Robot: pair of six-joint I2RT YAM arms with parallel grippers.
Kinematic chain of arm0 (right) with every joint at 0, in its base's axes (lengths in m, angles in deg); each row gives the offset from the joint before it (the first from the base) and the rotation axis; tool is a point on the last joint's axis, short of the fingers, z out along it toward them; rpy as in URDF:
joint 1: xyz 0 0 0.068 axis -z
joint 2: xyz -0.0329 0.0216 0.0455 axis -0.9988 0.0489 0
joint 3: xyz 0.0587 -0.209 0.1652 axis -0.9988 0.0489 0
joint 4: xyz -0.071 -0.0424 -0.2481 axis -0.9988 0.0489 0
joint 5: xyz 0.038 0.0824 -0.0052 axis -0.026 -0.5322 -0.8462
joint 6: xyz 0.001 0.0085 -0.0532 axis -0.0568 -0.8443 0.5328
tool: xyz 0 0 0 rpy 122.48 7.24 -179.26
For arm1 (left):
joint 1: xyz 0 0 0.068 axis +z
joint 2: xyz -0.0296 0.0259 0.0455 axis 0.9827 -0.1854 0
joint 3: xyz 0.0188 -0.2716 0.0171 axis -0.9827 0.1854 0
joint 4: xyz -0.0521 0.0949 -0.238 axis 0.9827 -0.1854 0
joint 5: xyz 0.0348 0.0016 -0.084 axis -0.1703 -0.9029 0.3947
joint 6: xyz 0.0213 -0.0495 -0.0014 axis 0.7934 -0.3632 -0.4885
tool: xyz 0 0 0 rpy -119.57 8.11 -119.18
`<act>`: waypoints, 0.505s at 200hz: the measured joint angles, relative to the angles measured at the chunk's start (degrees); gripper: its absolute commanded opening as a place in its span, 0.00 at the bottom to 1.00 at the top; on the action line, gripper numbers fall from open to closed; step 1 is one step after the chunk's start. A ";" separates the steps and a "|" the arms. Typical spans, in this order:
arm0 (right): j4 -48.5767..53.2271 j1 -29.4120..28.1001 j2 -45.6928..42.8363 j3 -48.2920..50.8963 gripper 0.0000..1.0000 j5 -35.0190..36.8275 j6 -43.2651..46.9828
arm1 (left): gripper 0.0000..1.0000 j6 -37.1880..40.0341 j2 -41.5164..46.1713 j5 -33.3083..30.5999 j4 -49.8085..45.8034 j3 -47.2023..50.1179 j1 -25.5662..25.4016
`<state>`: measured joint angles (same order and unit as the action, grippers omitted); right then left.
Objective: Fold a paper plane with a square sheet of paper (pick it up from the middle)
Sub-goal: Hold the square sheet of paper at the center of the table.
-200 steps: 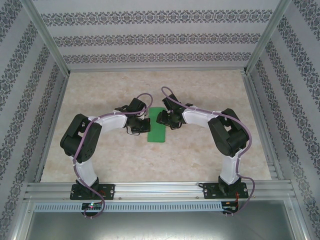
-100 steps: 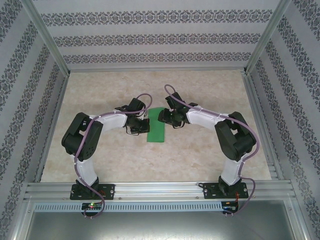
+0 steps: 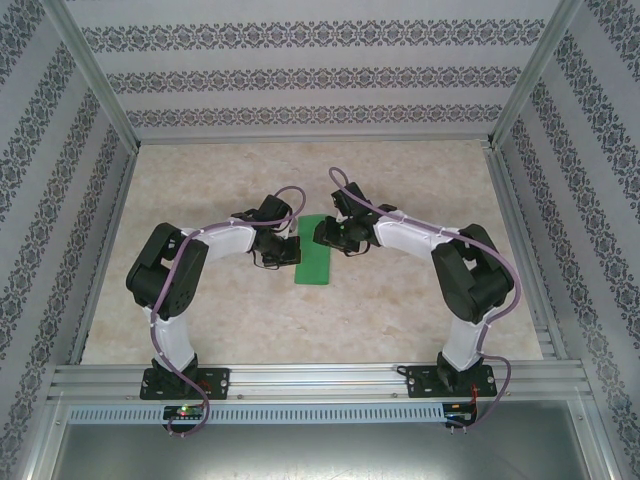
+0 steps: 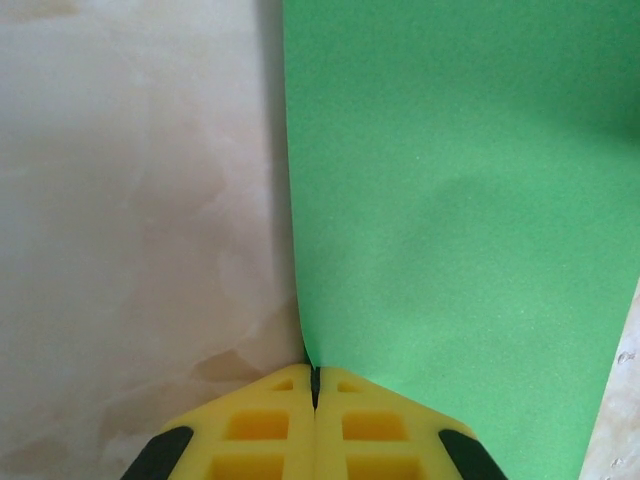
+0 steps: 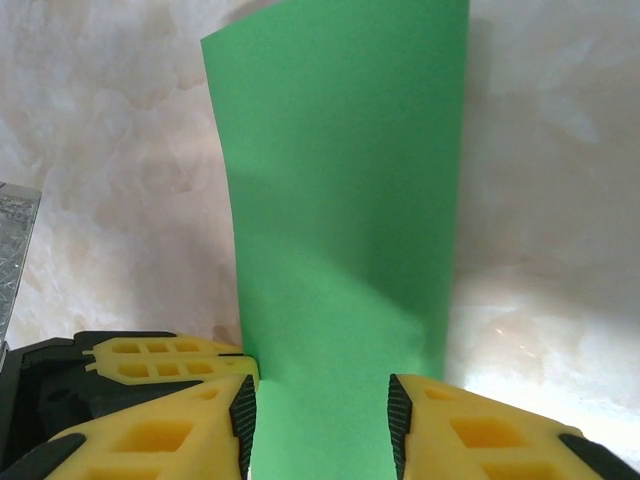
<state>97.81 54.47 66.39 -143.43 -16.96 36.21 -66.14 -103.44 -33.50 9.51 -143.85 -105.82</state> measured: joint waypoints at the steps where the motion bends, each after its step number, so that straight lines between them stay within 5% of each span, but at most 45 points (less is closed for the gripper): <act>1: 0.00 0.00 0.07 -0.02 0.41 -0.04 0.00 | 0.07 0.02 0.00 0.00 0.00 0.00 0.00; 101: -0.17 0.39 3.80 -1.09 0.40 -0.90 1.90 | 0.07 0.00 -0.11 0.46 0.00 0.00 0.00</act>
<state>97.63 54.86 70.19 -144.52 -17.86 38.11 -66.14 -103.55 -33.04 9.51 -143.85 -105.82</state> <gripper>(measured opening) 0.397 0.077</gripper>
